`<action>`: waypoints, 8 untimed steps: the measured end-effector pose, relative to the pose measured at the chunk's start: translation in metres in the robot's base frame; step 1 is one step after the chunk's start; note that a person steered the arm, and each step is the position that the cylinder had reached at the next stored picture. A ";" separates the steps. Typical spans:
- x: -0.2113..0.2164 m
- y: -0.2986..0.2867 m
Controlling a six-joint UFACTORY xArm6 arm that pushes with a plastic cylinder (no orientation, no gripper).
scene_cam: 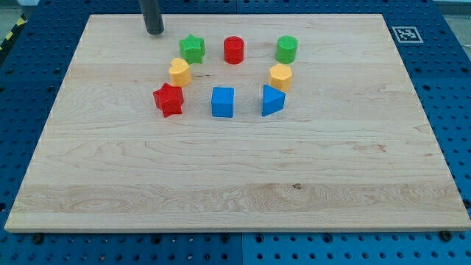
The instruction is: Slide green star between blue cube and red circle
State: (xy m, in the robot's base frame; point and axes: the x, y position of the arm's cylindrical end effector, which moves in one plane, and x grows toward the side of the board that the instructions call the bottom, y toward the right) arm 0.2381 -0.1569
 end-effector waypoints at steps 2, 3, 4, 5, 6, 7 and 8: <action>0.034 0.035; 0.050 0.056; 0.055 0.073; 0.064 0.073; 0.080 0.082; 0.091 0.109; 0.098 0.130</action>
State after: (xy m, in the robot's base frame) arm 0.3366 -0.0268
